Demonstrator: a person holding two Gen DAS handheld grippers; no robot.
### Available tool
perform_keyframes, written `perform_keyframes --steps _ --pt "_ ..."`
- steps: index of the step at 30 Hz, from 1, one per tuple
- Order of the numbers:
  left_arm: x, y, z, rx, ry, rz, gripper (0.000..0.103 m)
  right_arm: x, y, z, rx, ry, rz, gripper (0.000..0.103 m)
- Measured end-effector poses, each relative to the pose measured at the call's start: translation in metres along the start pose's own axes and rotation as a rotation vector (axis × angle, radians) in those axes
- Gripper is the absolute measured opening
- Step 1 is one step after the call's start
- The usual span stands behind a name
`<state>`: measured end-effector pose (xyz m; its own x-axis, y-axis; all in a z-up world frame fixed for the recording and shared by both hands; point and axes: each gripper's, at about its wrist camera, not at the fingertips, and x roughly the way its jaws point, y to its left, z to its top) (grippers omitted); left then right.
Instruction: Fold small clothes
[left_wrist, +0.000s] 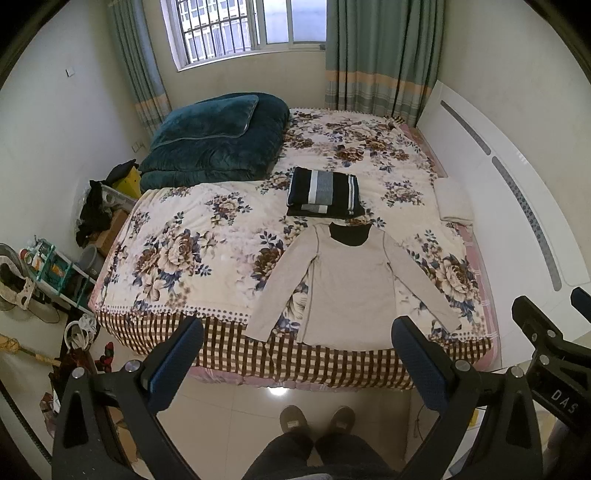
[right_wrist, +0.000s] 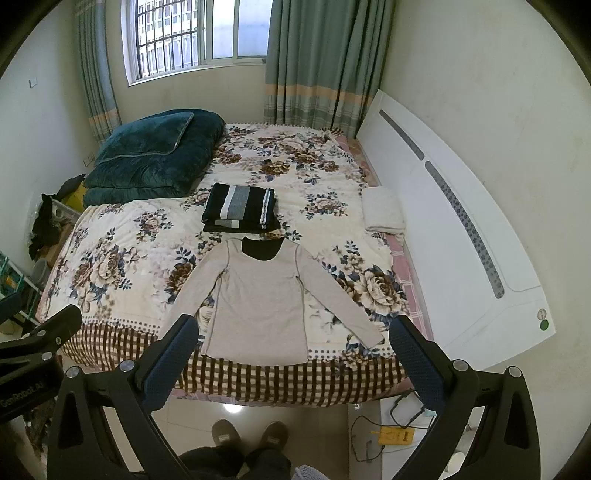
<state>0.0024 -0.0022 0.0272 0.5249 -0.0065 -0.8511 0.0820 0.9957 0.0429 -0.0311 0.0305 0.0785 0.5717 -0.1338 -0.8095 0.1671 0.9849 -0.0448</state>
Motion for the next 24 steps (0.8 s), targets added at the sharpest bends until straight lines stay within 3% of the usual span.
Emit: perform_keyframes --steps 24 --pt "-0.0039 -0.0006 -0.0013 -0.005 -0.004 -0.004 0.103 -0.0012 0.0021 -0.0032 -0.001 -0.005 -0.001 0.103"
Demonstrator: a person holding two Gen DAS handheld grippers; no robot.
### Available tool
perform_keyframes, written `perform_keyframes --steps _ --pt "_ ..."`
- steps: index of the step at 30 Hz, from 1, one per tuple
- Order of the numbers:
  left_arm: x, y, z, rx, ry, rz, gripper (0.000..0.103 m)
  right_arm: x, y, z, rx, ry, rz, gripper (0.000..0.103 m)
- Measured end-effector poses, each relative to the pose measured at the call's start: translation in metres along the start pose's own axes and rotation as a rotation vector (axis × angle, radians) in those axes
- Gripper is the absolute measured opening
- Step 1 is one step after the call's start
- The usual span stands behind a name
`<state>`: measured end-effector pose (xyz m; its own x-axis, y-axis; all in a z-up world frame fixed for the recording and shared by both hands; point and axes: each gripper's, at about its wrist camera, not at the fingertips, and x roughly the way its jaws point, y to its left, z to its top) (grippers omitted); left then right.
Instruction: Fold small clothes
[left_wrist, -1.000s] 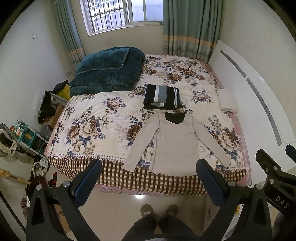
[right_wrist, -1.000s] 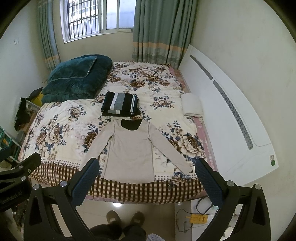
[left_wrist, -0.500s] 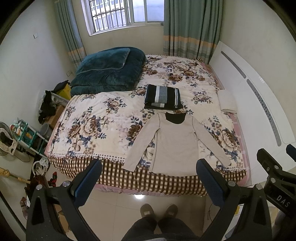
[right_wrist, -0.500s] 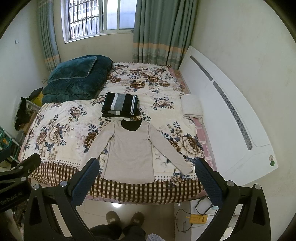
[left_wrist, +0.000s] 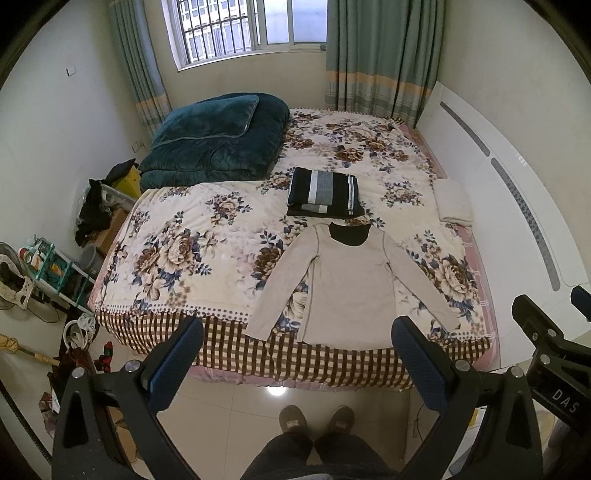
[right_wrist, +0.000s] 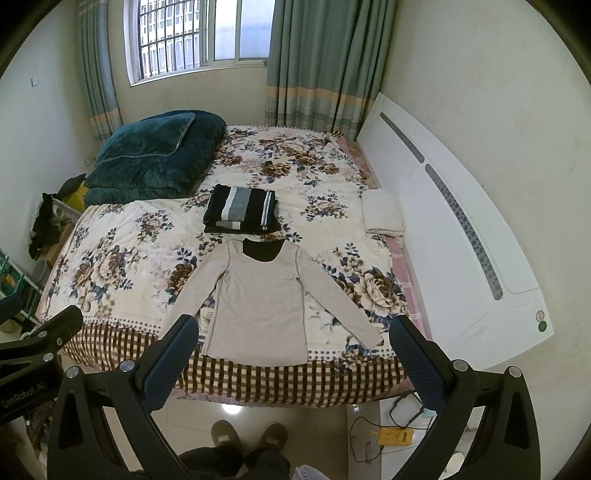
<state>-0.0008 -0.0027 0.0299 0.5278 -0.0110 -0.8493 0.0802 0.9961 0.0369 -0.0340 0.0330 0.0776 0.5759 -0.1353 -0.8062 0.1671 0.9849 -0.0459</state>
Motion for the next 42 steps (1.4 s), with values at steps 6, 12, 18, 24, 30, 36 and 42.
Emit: perform_keyframes --steps 6,12,18,24,30,36,42 --pt "-0.001 -0.001 0.001 0.005 -0.001 0.002 0.103 -0.003 0.002 0.003 0.003 -0.003 0.000 0.103" --pt "0.005 0.000 0.000 0.008 0.001 -0.009 0.103 -0.004 0.003 0.003 0.006 0.000 -0.003 0.103" --pt "0.034 0.007 0.011 0.012 -0.030 -0.013 0.103 0.013 -0.006 0.007 0.071 0.025 -0.026 0.103" --pt "0.110 0.012 0.024 0.029 -0.086 0.040 0.103 0.109 -0.060 -0.008 0.286 0.117 -0.128 0.103" --pt "0.245 -0.011 0.030 0.062 0.018 0.075 0.103 0.252 -0.151 -0.057 0.505 0.265 -0.237 0.103" --pt "0.374 -0.040 0.016 0.082 0.134 0.171 0.103 0.421 -0.254 -0.134 0.803 0.427 -0.233 0.103" --pt "0.496 -0.053 -0.006 0.060 0.268 0.250 0.103 0.562 -0.317 -0.203 0.976 0.548 -0.287 0.103"
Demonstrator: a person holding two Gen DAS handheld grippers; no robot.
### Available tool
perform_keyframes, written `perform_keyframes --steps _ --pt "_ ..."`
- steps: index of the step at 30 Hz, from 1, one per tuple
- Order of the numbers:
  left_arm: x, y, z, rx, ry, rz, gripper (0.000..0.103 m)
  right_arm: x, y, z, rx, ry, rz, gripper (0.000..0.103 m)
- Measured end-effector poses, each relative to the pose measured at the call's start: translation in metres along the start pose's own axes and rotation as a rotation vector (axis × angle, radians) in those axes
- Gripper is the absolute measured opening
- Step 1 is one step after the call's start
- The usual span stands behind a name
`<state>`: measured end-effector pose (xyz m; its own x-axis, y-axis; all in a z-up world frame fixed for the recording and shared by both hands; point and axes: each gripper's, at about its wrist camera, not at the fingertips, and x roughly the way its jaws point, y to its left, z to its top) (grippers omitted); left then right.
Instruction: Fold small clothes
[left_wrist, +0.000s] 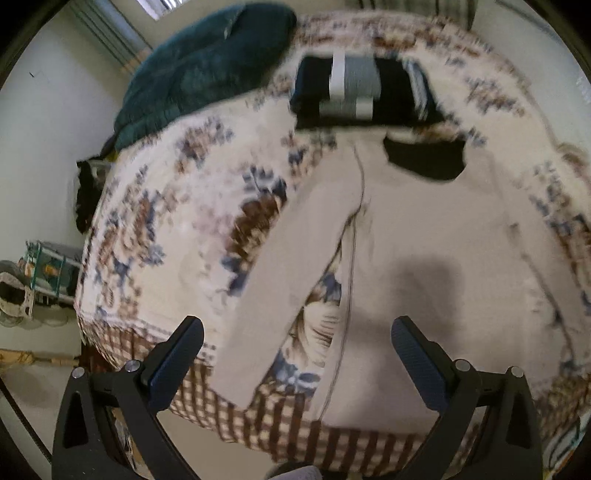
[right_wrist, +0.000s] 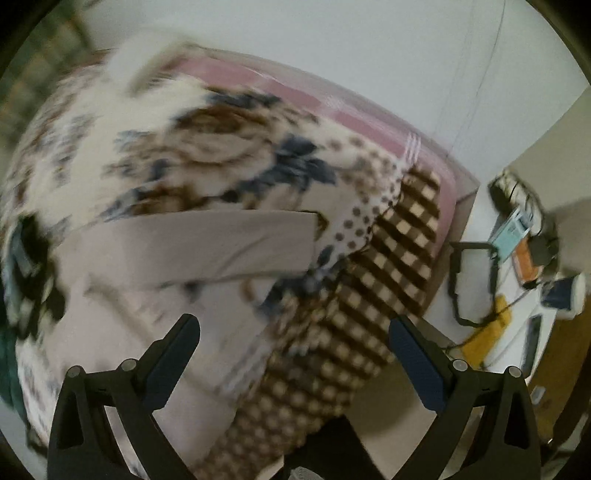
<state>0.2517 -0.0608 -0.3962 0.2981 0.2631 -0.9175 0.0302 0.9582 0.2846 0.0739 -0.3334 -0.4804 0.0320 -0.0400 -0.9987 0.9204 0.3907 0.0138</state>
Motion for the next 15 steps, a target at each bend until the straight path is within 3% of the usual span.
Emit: perform_keyframes --steps 5,10,11,12,14,15 --pt "0.081 -0.018 -0.004 -0.014 0.086 0.046 0.103 0.098 -0.020 0.037 0.103 0.046 -0.033 0.100" --pt "0.133 -0.025 -0.005 -0.031 0.150 0.055 0.103 0.145 -0.016 0.042 0.137 0.048 0.014 0.079" --pt "0.136 -0.028 -0.004 -0.032 0.152 0.051 0.103 0.142 -0.010 0.039 0.119 0.016 0.016 0.063" --pt "0.139 -0.028 -0.003 -0.034 0.153 0.048 0.103 0.138 -0.001 0.036 0.086 -0.013 0.011 0.038" --pt "0.140 -0.025 0.001 -0.041 0.148 0.041 0.103 0.127 0.019 0.029 0.015 -0.049 -0.015 0.002" --pt "0.138 -0.023 0.003 -0.048 0.139 0.039 0.103 0.117 0.032 0.024 -0.021 -0.079 -0.011 0.002"
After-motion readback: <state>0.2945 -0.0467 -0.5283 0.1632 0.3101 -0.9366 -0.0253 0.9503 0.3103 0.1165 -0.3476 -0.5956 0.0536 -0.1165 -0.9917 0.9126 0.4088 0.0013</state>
